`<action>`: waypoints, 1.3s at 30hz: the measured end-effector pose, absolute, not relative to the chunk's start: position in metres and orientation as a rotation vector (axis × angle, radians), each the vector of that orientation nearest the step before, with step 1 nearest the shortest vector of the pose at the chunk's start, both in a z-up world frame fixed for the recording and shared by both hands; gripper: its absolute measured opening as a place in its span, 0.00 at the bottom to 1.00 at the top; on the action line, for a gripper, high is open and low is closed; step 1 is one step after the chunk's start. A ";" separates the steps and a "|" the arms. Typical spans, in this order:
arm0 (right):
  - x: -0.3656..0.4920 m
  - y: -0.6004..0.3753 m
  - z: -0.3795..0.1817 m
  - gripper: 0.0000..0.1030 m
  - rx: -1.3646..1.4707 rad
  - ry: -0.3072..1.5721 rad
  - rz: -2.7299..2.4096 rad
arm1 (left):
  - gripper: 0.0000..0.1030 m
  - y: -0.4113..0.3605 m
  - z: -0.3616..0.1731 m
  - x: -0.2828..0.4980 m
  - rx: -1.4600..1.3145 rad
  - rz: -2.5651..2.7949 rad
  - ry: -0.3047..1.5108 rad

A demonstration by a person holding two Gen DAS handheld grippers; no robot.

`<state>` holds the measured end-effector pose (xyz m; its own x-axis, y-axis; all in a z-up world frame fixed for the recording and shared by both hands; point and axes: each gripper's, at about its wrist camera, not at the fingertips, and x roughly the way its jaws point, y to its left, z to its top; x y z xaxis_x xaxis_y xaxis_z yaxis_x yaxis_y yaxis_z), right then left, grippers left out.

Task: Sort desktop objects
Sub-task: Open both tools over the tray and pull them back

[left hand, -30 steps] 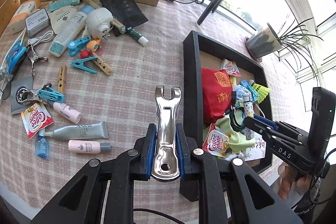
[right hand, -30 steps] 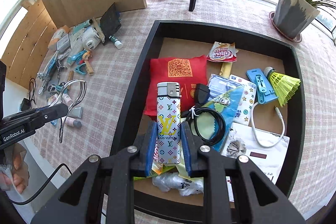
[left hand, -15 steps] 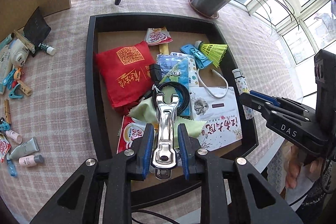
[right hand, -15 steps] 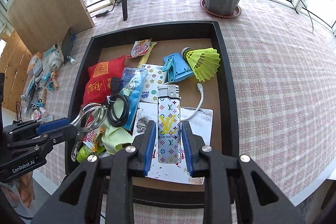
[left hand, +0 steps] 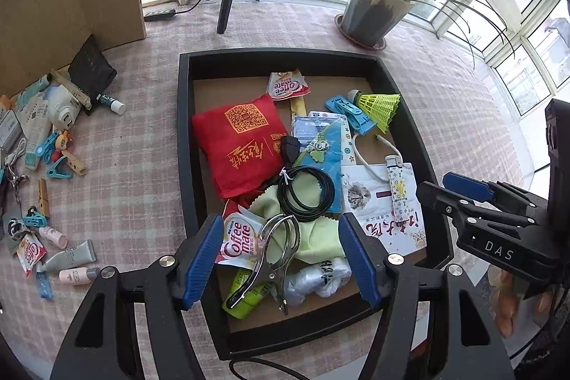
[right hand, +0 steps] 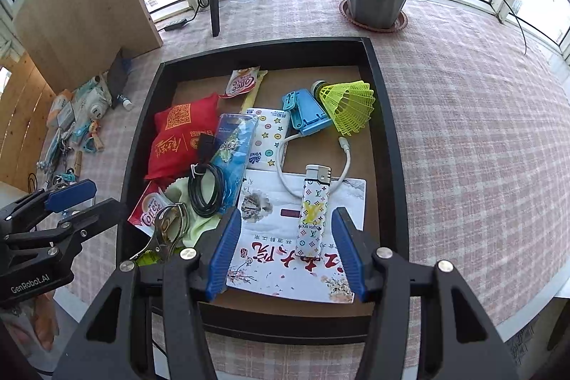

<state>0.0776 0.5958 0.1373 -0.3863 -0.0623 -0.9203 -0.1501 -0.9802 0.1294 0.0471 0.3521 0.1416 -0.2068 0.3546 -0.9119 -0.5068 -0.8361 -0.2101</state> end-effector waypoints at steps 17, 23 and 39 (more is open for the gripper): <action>0.084 0.472 0.166 0.51 -1.657 0.206 2.703 | 0.74 0.254 0.160 0.051 -1.490 2.232 0.215; 0.087 0.414 0.165 0.51 -1.677 0.173 2.732 | 0.75 0.205 0.165 0.048 -1.493 2.262 0.186; 0.076 0.302 0.144 0.53 -1.723 0.162 2.748 | 0.76 0.086 0.163 0.029 -1.461 2.324 0.116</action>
<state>0.0763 0.3023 0.1444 -0.4328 -0.1425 -0.8902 0.0370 -0.9894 0.1404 0.0286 0.0856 0.1634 -0.3795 0.2812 -0.8814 -0.3677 -0.9201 -0.1353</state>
